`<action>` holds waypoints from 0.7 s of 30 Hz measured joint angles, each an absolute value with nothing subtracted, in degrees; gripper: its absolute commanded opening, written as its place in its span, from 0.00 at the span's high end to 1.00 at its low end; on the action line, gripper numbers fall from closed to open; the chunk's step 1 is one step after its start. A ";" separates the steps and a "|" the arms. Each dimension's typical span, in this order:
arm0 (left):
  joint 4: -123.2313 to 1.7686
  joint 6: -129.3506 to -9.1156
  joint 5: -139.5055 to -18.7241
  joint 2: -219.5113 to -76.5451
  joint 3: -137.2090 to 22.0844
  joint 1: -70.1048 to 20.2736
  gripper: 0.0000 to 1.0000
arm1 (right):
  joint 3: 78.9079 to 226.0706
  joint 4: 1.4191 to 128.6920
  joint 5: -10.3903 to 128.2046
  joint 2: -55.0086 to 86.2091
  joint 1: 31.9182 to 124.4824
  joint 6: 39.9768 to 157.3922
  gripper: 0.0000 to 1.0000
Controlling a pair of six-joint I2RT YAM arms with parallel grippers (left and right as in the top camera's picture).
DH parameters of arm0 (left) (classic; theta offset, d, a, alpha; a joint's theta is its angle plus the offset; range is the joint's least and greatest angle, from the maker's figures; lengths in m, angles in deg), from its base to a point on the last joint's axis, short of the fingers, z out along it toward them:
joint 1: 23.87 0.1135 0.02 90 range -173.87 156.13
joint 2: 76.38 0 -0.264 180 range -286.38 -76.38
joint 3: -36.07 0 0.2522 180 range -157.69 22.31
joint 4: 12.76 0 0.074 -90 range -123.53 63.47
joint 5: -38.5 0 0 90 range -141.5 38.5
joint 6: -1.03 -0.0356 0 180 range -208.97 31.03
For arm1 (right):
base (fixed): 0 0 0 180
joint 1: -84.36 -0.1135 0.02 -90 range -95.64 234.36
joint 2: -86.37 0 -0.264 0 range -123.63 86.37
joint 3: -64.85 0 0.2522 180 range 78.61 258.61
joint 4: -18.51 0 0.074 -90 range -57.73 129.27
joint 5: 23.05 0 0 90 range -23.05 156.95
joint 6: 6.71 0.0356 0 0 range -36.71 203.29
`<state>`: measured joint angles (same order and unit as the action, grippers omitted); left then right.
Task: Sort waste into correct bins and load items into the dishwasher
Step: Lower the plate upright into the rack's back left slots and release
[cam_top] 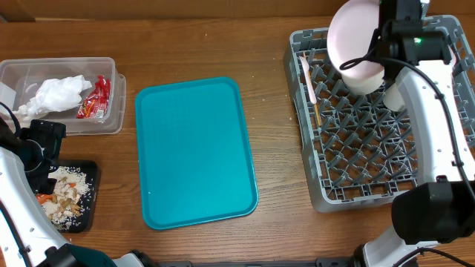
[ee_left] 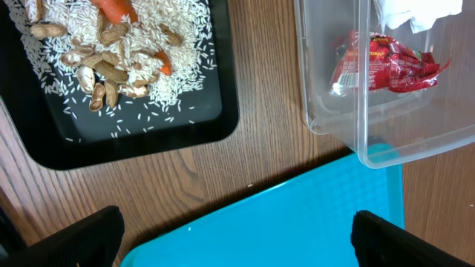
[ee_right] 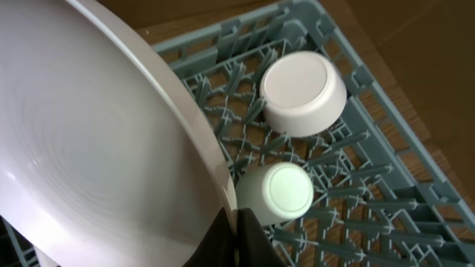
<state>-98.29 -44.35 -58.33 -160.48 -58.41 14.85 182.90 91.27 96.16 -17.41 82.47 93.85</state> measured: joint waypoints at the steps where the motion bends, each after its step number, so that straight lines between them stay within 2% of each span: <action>1: -98.27 -44.33 -58.35 -160.48 -58.41 14.85 0.00 | 181.29 90.35 96.27 -17.41 82.25 94.49 0.96; 8: -98.27 -44.33 -58.35 -160.48 -58.41 14.85 0.00 | 174.03 86.09 96.60 -17.44 81.58 96.08 0.96; 21: -98.27 -44.35 -58.33 -160.48 -58.41 14.85 0.00 | 173.79 85.90 100.38 -17.46 77.84 97.72 0.96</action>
<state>-98.27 -44.35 -58.33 -160.48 -58.41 14.85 173.79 85.90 100.38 -17.46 77.84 97.72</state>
